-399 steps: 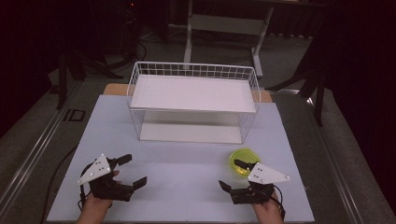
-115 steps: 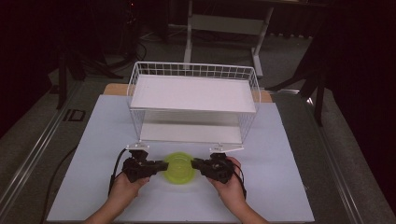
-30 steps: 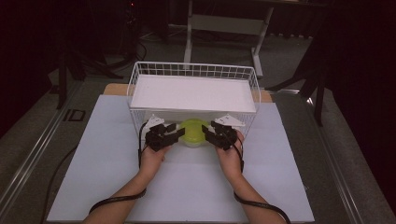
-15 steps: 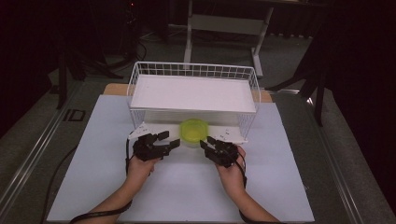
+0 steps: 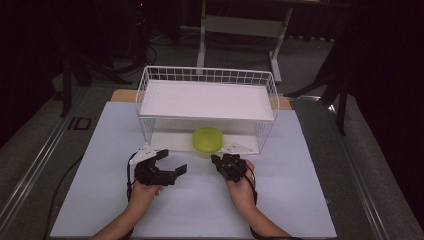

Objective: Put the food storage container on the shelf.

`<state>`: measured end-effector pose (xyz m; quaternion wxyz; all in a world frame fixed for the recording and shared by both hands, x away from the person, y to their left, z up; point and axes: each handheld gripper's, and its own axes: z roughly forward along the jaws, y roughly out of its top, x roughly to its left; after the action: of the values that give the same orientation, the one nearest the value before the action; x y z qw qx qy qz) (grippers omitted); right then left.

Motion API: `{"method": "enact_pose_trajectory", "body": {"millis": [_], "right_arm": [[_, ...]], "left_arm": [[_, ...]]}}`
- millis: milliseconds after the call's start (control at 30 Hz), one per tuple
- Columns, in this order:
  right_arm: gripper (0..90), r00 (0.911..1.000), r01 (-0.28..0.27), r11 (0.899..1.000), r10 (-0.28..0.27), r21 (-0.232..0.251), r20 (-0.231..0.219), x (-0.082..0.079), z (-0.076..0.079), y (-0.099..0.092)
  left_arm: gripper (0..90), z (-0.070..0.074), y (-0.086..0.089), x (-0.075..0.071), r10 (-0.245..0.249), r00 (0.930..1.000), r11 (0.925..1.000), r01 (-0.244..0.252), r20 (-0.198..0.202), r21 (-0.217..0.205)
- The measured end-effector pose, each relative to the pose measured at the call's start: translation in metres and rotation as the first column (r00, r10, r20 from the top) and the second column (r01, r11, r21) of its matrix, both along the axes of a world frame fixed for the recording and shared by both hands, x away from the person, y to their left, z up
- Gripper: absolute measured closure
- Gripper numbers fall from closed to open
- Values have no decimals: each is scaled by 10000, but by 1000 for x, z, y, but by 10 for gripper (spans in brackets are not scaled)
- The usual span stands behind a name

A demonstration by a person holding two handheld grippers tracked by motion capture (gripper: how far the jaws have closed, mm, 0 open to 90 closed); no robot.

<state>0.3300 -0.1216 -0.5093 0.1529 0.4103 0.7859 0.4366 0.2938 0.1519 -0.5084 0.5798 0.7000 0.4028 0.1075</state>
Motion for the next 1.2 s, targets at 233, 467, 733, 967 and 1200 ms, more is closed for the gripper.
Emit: {"method": "enact_pose_trajectory", "body": {"millis": [233, 467, 733, 967, 1200], "right_arm": [[898, 9998, 58, 10000, -58, 11, -173, 11, -7, 11], [899, 9996, 266, 9996, -267, -46, -85, 22, -5, 15], [898, 9981, 595, 9982, -595, -36, -172, 37, -8, 17], [899, 9978, 651, 9975, -654, -259, -124, 46, -11, 24], [899, 9970, 769, 9962, -772, -410, -56, 56, -12, 32]], "left_arm": [[10, -1, -4, -1, 0, 9998, 10000, -1, 183, 82], [11, 1, -9, -3, -140, 9988, 9992, 122, 462, 385], [11, 4, -12, -5, -245, 9975, 9979, 205, 660, 607], [10, 6, -9, -6, -216, 9970, 9984, 176, 738, 536], [11, 8, -7, -7, -210, 9964, 9979, 159, 822, 624]]}}
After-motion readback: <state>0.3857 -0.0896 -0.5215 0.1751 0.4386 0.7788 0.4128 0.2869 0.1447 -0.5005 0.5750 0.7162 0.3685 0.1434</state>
